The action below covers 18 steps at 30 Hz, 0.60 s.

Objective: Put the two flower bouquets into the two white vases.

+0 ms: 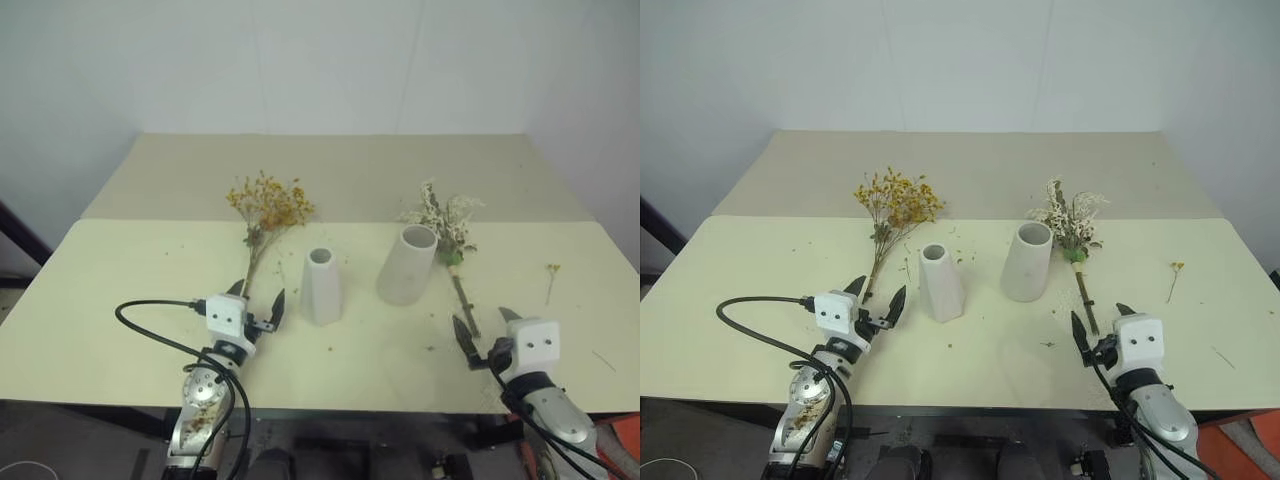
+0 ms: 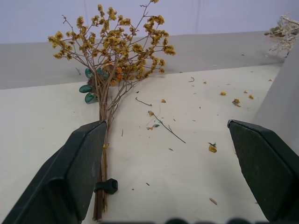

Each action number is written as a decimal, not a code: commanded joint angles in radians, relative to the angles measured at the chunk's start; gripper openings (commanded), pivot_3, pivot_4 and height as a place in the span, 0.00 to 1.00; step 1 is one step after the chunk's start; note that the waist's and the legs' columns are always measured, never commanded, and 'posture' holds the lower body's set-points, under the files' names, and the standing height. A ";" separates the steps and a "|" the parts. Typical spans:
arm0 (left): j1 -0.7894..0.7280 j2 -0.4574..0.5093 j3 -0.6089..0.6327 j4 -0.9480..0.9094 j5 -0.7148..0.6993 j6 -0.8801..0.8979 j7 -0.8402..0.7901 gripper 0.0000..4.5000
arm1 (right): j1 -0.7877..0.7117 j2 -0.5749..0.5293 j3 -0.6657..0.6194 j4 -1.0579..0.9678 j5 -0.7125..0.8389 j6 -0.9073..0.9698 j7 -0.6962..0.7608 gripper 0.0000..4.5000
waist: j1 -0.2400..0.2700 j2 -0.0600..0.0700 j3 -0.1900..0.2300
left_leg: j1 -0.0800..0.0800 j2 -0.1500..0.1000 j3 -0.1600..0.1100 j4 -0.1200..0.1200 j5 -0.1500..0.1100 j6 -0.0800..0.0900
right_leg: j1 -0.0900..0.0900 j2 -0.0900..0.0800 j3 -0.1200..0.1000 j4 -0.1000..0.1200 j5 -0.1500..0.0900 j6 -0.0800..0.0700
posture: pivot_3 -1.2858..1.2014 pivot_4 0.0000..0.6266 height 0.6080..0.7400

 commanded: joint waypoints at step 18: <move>-0.116 0.278 0.105 -0.155 -0.308 0.293 -0.314 1.00 | -0.055 -0.071 -0.079 -0.030 0.150 0.059 0.089 1.00 | -0.002 0.000 0.000 | 0.000 0.000 0.000 0.000 0.000 0.000 | 0.000 0.000 0.000 0.001 0.000 0.000 | 0.52 0.24 1.00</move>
